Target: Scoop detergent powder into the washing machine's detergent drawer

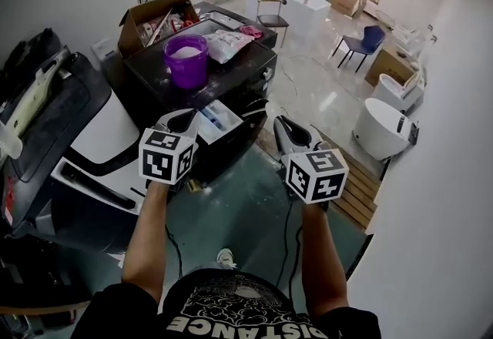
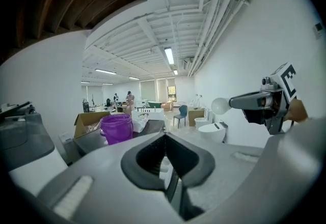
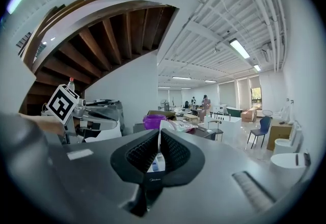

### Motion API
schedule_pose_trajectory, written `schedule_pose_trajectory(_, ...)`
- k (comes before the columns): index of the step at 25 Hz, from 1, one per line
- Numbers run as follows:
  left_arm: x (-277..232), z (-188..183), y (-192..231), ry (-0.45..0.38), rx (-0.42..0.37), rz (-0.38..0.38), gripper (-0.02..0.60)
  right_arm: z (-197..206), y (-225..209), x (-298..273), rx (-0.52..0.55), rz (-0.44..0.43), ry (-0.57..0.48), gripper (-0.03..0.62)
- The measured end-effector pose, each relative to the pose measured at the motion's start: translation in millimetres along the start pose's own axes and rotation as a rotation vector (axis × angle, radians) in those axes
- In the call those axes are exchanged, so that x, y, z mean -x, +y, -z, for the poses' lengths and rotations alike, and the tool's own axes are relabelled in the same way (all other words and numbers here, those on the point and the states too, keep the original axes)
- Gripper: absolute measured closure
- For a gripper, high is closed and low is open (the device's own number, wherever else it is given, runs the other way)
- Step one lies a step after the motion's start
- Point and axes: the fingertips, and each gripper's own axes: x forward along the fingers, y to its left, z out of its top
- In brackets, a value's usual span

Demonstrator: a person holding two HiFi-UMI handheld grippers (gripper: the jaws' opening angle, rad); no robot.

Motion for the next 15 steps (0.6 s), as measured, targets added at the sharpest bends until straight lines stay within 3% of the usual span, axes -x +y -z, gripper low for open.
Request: schedule_pose_trajectory(15, -28.7, 7.6, 46.3, -0.005, 0.044, 0.008, 0.577, 2.9, 0.4, -51.3, -0.008, 0.029, 0.012, 0.557)
